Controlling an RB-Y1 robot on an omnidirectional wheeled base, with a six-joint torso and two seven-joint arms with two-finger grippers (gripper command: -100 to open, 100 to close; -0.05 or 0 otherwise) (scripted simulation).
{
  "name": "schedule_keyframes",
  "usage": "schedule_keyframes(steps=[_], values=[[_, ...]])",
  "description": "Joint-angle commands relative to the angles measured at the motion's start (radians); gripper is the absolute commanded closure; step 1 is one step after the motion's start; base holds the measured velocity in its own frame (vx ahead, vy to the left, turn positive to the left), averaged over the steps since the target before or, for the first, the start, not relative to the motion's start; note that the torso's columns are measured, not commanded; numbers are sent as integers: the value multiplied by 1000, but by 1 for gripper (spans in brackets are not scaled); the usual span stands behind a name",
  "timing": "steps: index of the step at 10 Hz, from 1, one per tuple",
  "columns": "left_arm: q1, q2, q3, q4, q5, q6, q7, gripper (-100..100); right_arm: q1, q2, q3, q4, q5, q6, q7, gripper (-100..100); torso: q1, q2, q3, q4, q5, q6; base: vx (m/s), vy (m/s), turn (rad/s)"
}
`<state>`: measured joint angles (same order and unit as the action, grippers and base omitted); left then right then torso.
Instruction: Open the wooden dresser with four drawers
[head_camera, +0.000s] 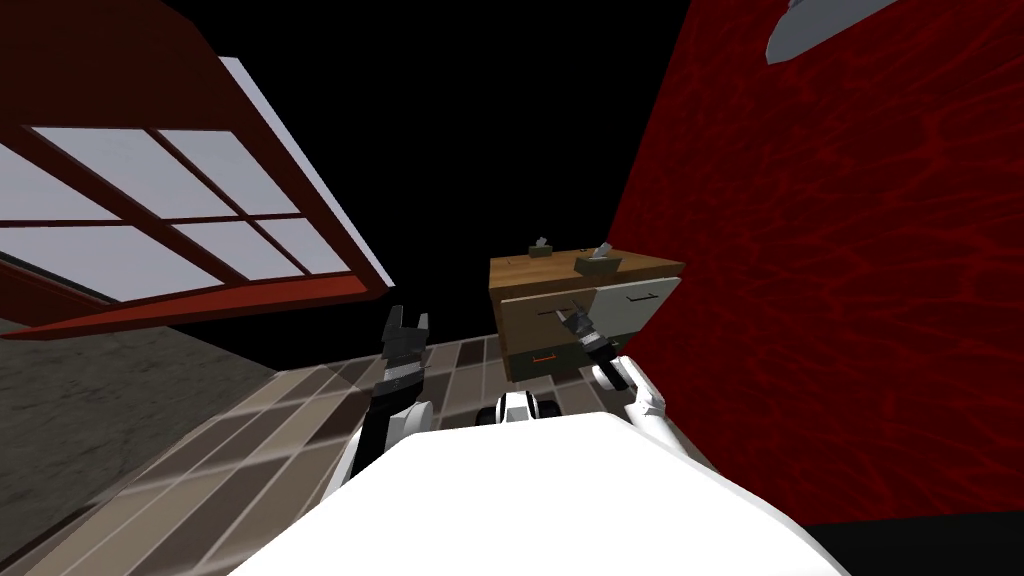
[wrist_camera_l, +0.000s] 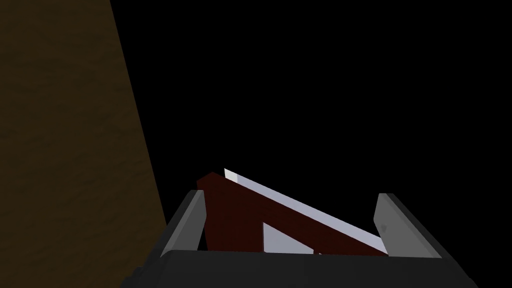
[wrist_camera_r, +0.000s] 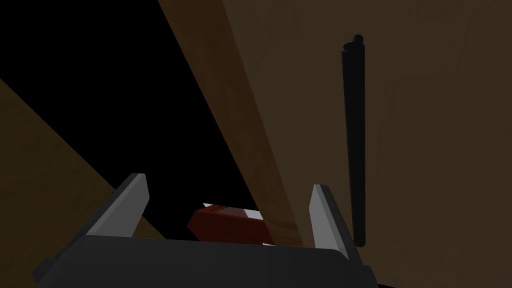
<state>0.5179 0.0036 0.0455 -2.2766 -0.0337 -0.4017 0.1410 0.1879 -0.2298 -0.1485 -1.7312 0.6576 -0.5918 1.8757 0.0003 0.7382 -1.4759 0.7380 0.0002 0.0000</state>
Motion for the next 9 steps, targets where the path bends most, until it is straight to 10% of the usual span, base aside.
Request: schedule_keyframes(steps=[1, 9], values=[[0, 0, 0, 0, 0, 0, 0, 0, -6, 12, -10, 26, 29, 3, 76, -100, 0, 0, 0, 0, 0, 0, 2, 49, -20], [0, 0, 0, 0, 0, 0, 0, 0, -19, 80, -36, 98, 117, 17, 274, -100, 0, 0, 0, 0, 0, 0, 2, 43, -27]])
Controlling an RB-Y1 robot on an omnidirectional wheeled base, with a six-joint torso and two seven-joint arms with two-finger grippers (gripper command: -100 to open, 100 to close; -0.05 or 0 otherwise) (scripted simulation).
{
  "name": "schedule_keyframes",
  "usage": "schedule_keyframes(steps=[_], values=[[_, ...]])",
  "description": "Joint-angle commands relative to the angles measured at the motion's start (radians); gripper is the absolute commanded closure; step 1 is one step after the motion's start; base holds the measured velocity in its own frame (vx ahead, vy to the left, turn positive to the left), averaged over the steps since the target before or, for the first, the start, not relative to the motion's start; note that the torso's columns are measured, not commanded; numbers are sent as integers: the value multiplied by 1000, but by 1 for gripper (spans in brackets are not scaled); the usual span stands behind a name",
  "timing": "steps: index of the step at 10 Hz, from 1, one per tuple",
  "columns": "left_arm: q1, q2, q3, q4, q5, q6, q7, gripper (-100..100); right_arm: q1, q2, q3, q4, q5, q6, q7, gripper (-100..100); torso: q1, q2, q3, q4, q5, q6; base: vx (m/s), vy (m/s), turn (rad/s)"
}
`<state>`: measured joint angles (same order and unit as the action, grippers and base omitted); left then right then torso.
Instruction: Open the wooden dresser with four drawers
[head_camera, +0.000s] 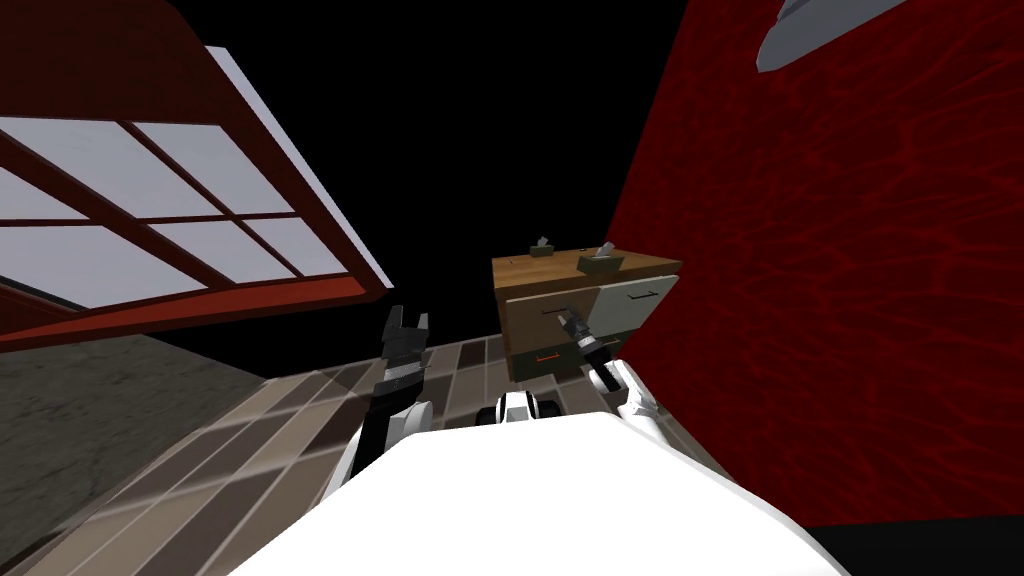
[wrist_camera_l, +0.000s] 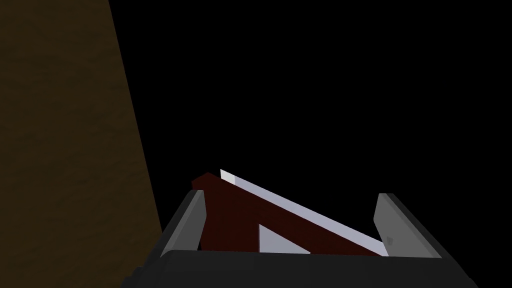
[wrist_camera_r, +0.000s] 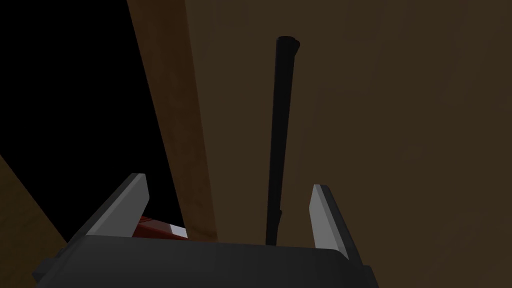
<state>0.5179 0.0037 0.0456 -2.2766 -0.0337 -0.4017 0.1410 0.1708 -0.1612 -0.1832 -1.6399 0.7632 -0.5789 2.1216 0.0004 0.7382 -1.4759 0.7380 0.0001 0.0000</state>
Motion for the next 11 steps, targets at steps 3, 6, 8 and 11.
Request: schedule_keyframes(steps=[3, 6, 8, 11], values=[[0, 0, 0, 0, 0, 0, 0, 0, -7, 90, -15, 46, 57, 13, 122, -100, 0, 0, 0, 0, 0, 0, 0, 46, -37], [0, 0, 0, 0, 0, 0, 0, 0, -9, 186, -23, 68, 80, 18, 169, -100, -1, 0, 0, 0, 0, 0, 4, 40, -22], [0, 0, 0, 0, 0, 0, 0, 0, -5, 192, -20, 62, 82, 22, 167, -100, -2, 0, 0, 0, 0, 0, 3, 11, -4], [0, 0, 0, 0, 0, 0, 0, 0, -9, 158, -104, 57, 54, 45, 148, -100, 0, 1, 1, 0, 0, 0, -20, 34, 278]])
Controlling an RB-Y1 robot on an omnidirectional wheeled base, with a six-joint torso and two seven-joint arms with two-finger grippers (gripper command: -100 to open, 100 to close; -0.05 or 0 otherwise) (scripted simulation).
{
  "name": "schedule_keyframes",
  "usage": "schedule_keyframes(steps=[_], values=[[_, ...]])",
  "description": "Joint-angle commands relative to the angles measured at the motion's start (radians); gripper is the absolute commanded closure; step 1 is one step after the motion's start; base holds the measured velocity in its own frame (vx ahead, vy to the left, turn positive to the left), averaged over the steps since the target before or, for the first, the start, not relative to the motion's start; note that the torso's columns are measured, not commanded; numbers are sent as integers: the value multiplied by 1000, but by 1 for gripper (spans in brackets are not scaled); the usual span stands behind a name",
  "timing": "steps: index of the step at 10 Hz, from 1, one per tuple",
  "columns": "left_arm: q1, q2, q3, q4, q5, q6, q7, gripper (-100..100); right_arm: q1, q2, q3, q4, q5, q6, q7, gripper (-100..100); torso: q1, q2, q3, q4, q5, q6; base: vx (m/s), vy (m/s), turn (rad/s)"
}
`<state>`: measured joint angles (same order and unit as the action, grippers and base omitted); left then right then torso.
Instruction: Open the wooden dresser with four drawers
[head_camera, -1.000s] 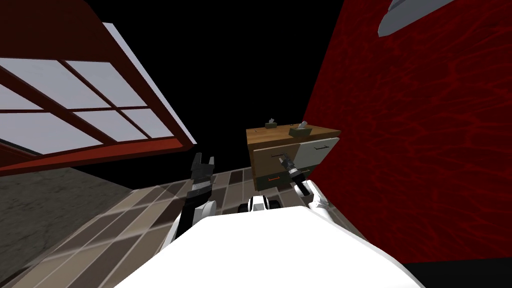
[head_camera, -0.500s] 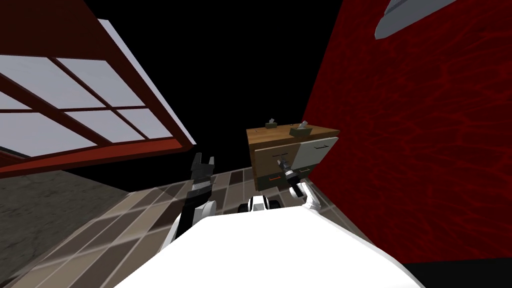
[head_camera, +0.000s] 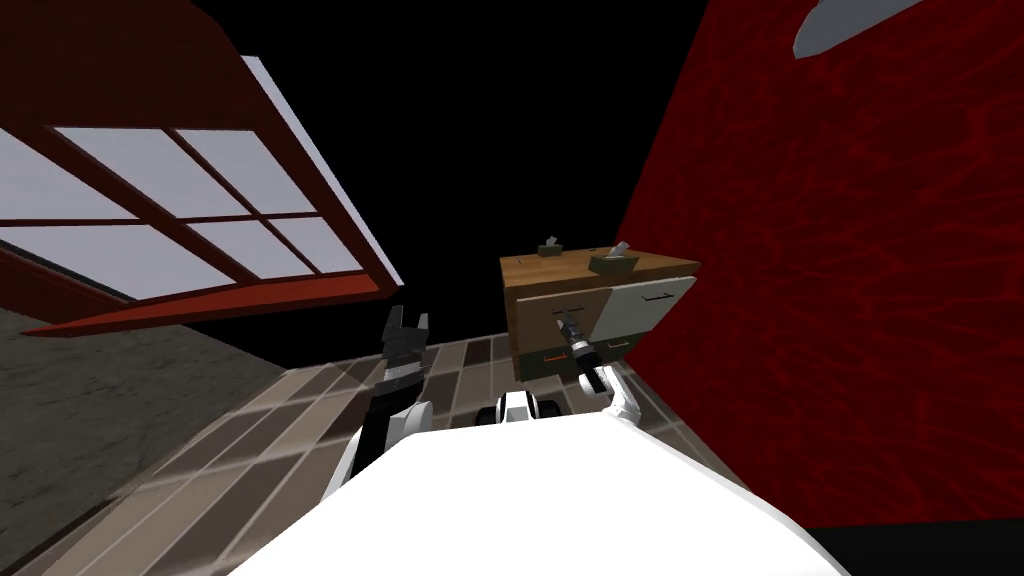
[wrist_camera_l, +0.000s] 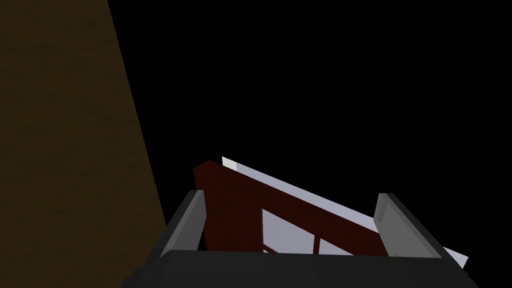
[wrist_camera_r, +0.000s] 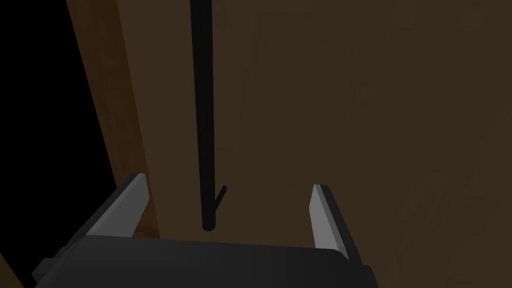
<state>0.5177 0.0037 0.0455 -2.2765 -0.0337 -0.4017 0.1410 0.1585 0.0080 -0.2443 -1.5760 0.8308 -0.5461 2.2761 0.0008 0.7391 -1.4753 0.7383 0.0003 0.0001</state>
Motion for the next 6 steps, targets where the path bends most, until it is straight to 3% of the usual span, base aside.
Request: schedule_keyframes(steps=[1, 5, 6], values=[[0, 0, 0, 0, 0, 0, 0, 0, 3, -19, -60, -7, -20, 16, -10, -100, 1, 0, 0, 0, 0, 0, -27, 47, 244], [0, 0, 0, 0, 0, 0, 0, 0, -1, -48, -127, -10, -43, 33, -26, -100, -1, -2, -1, -1, 0, 0, -17, 33, 179], [0, 0, 0, 0, 0, 0, 0, 0, -5, -43, -118, -3, -40, 29, -21, -100, -1, -2, -1, 0, 0, 0, -5, 12, 23]])
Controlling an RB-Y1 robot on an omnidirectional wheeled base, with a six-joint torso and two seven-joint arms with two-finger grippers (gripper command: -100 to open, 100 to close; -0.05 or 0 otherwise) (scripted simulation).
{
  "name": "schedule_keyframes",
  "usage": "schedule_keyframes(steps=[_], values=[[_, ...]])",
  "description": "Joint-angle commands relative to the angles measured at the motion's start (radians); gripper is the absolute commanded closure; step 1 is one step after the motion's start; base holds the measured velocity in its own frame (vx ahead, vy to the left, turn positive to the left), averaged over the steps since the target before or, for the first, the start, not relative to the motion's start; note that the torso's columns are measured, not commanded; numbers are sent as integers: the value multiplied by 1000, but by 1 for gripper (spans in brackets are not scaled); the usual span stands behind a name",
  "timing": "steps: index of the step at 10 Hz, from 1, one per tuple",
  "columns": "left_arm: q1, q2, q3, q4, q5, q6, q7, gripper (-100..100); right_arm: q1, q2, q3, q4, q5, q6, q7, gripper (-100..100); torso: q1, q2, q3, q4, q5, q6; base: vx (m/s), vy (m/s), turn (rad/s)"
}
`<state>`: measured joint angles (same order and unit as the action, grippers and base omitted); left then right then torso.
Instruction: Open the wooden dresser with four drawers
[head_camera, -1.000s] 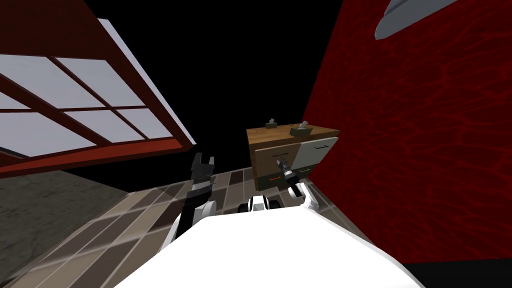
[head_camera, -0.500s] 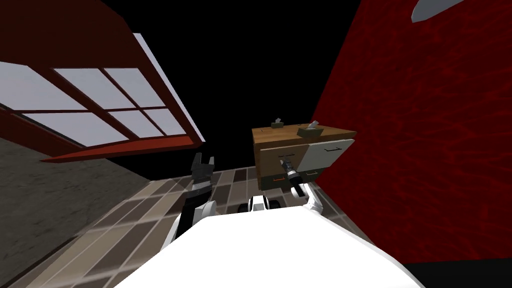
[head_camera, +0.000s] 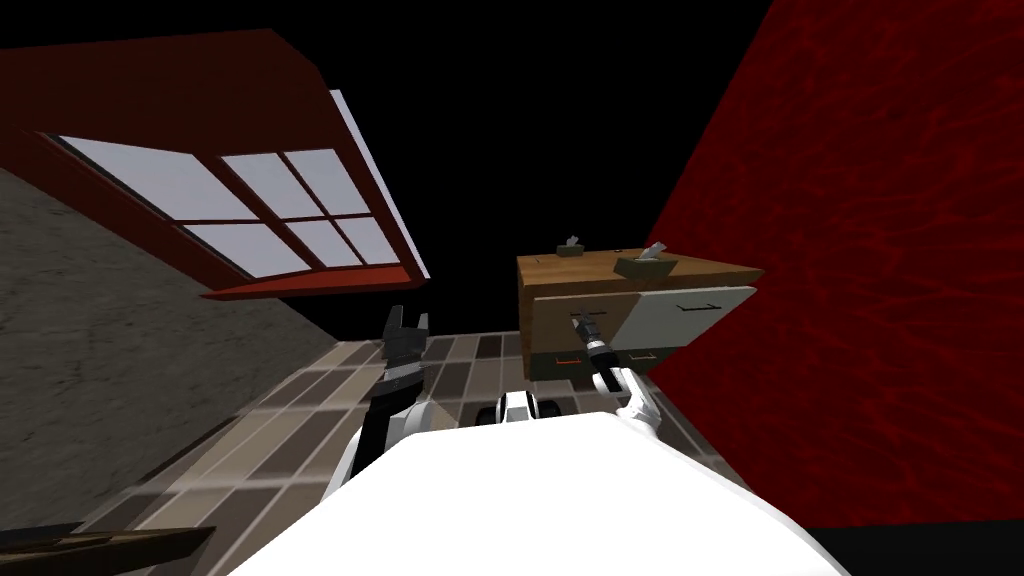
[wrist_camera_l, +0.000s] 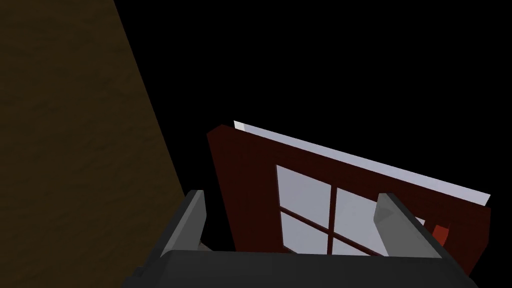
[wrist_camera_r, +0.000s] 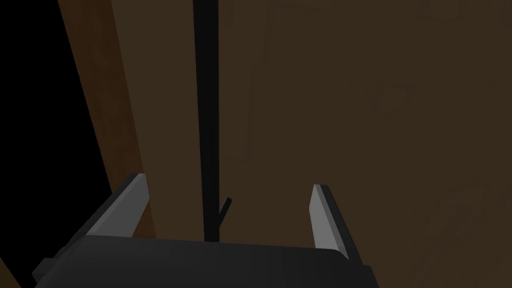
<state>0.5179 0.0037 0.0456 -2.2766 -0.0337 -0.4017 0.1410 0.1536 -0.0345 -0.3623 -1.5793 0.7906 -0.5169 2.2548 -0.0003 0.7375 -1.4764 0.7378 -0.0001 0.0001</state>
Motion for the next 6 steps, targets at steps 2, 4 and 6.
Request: schedule_keyframes(steps=[2, 4, 6], values=[[0, 0, 0, 0, 0, 0, 0, 0, 7, 24, 58, -4, 20, -13, 11, 100, -2, 0, 0, 0, -1, 1, 16, -38, -319], [0, 0, 0, 0, 0, 0, 0, 0, 10, 46, 109, -2, 38, -26, 23, 100, -4, -5, -3, -2, -2, -1, 23, -50, -294], [0, 0, 0, 0, 0, 0, 0, 0, 13, 68, 160, 0, 56, -39, 35, 100, 1, -1, 0, 0, 0, -1, 31, -48, -238]])
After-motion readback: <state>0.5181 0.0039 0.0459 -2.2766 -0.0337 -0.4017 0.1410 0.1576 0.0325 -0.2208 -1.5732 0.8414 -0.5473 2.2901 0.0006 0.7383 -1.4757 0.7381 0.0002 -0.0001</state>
